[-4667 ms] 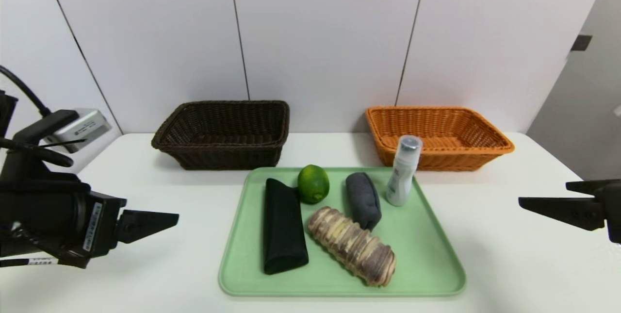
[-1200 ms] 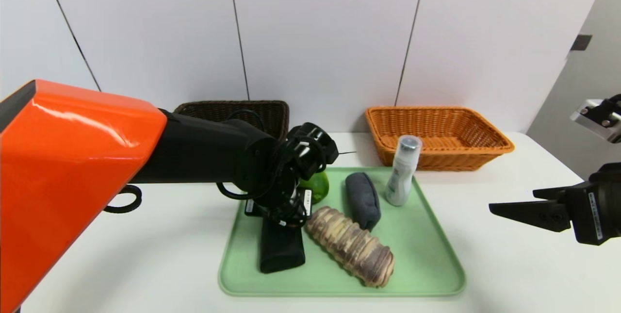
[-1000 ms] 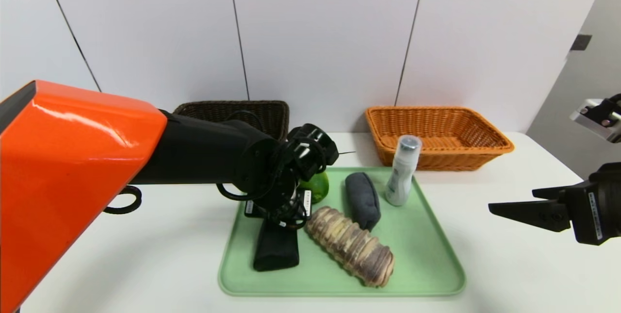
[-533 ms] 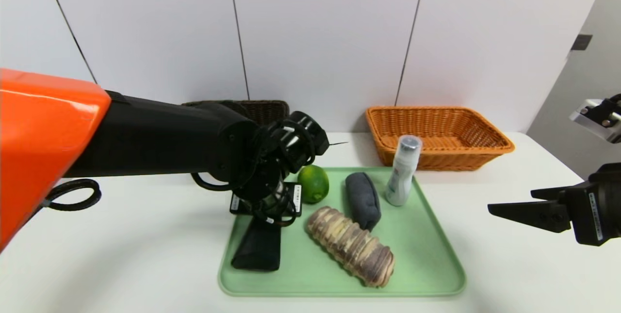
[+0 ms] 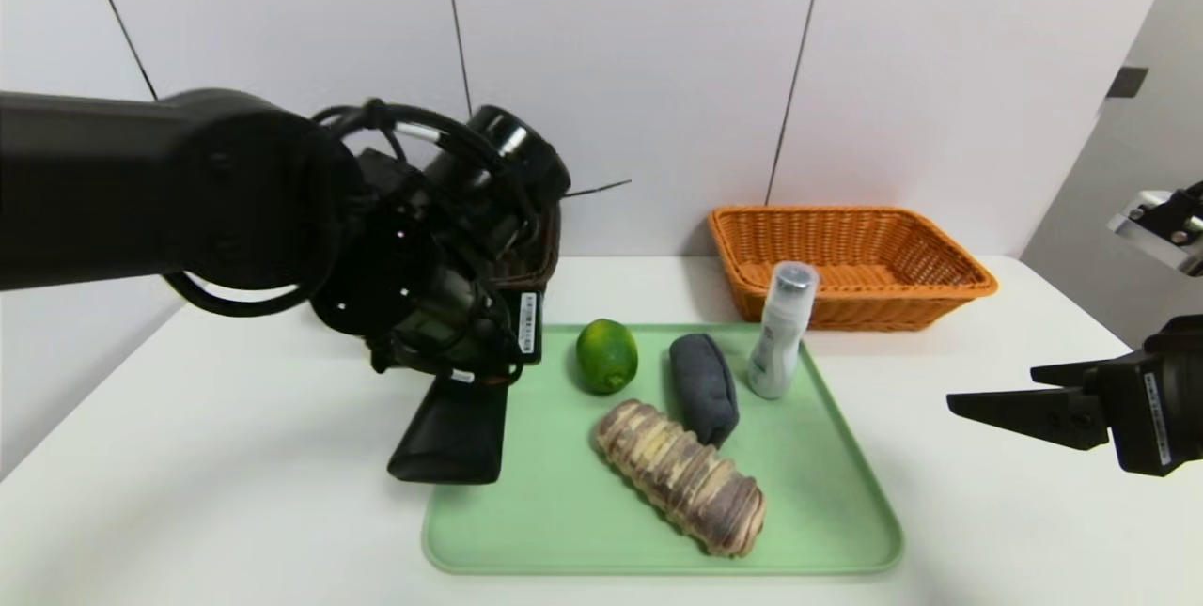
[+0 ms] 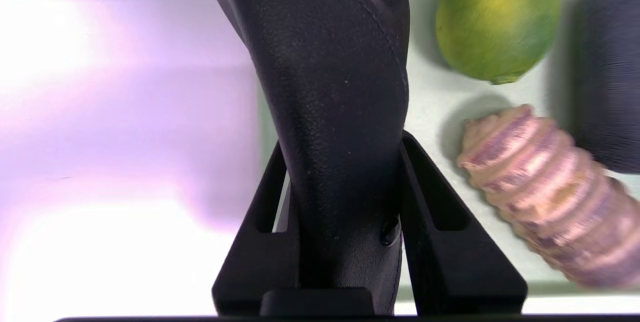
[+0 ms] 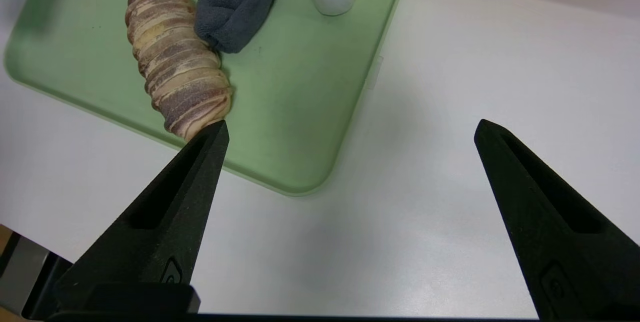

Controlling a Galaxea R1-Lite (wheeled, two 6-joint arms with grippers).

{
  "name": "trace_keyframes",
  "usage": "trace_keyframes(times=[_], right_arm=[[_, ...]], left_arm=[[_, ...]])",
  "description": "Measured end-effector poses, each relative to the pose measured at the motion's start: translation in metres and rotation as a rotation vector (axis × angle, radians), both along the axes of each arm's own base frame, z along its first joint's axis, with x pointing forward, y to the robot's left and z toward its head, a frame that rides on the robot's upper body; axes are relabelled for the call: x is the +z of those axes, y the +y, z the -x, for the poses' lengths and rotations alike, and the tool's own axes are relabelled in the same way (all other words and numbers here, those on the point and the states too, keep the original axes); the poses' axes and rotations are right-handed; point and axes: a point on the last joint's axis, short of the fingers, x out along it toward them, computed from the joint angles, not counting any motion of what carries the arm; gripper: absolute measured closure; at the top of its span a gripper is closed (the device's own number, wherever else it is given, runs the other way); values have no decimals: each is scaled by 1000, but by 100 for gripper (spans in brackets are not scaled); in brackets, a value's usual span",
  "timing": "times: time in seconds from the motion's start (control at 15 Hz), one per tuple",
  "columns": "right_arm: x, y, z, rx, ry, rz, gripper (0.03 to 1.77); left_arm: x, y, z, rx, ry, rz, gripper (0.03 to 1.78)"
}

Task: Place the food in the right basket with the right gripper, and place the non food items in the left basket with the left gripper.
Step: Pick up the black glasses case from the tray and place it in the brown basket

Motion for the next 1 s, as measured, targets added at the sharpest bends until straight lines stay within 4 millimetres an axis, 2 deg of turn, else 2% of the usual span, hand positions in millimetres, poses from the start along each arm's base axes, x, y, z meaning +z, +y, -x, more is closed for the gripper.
trace_keyframes(times=[0.27,0.47,0.73,1.0], right_arm=[[2,0,2,1,-11,-1,10],[3,0,4,7,-14,-2,10],[5,0,8,14,-30,-4,10],[8,-1,13,17,-49,-8,10]], left_arm=[[46,38,11,-35,-136,-4,126],[75,71,8,-106,-240,-89,126],[106,111,-16,-284,-356,-186,127],[100,124,-57,-451,-383,-288,127]])
